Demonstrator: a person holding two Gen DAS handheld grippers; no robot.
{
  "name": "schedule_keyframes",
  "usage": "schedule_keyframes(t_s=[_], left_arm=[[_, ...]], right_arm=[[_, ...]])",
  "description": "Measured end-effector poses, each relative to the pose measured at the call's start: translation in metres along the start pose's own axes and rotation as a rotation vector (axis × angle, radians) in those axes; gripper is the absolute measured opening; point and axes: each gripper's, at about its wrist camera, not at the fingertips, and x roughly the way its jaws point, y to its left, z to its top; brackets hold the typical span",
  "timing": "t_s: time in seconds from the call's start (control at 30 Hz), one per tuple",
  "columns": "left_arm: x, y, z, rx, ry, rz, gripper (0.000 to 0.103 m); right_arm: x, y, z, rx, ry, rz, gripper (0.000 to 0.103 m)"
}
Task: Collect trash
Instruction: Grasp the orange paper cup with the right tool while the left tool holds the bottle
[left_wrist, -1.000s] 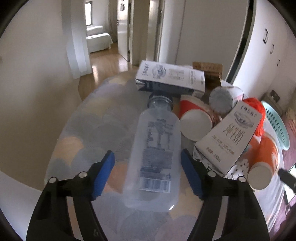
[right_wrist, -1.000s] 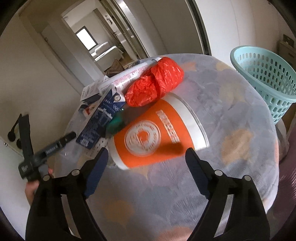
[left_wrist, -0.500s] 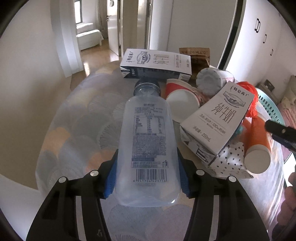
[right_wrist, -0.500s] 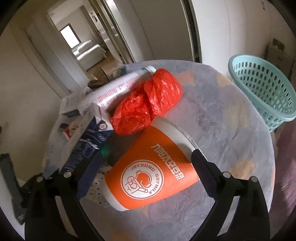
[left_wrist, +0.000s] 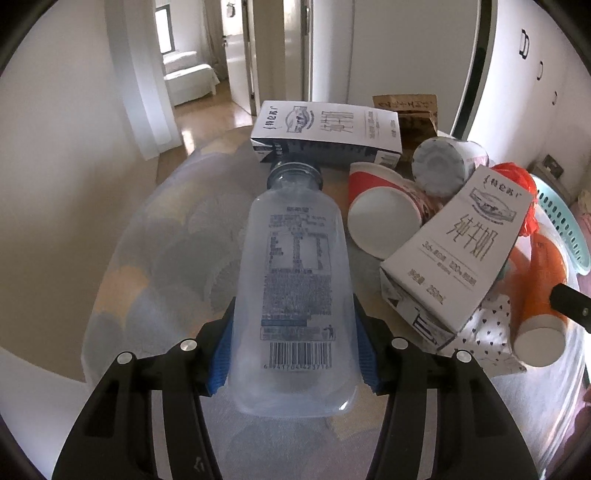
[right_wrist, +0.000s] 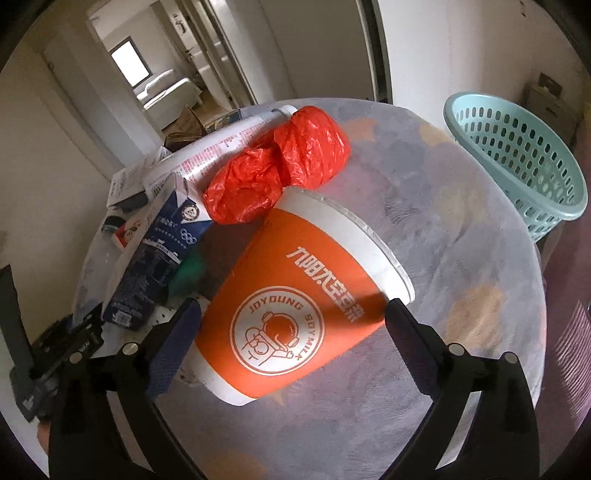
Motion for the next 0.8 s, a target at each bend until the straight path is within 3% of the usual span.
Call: schedule_keyframes(t_s=[0.1, 0.23, 0.37, 0.5, 0.6, 0.8], left_arm=[[-0.005, -0.004, -0.004, 0.008, 0.003, -0.008, 0.053], [-0.014, -0.002, -0.012, -0.005, 0.026, -0.008, 0.053], [-0.026, -0.001, -0.019, -0.03, 0.042, -0.06, 0.053], [-0.035, -0.008, -0.029, -0.018, 0.057, -0.09, 0.053], [-0.041, -0.005, -0.03, -0.034, 0.03, -0.094, 0.066], [-0.027, -0.004, -0.02, -0.067, 0.031, -0.063, 0.066]], right_arm=[[-0.003, -0.007, 0.0, -0.059, 0.007, 0.025, 0.092], [-0.008, -0.017, 0.004, -0.26, 0.036, 0.023, 0.092], [-0.018, -0.035, 0.004, -0.36, 0.038, 0.03, 0.092], [-0.03, -0.055, 0.004, -0.308, 0.011, 0.048, 0.092], [-0.036, -0.064, 0.003, -0.219, 0.014, 0.101, 0.093], [-0.029, -0.047, -0.012, -0.125, 0.022, 0.132, 0.093]])
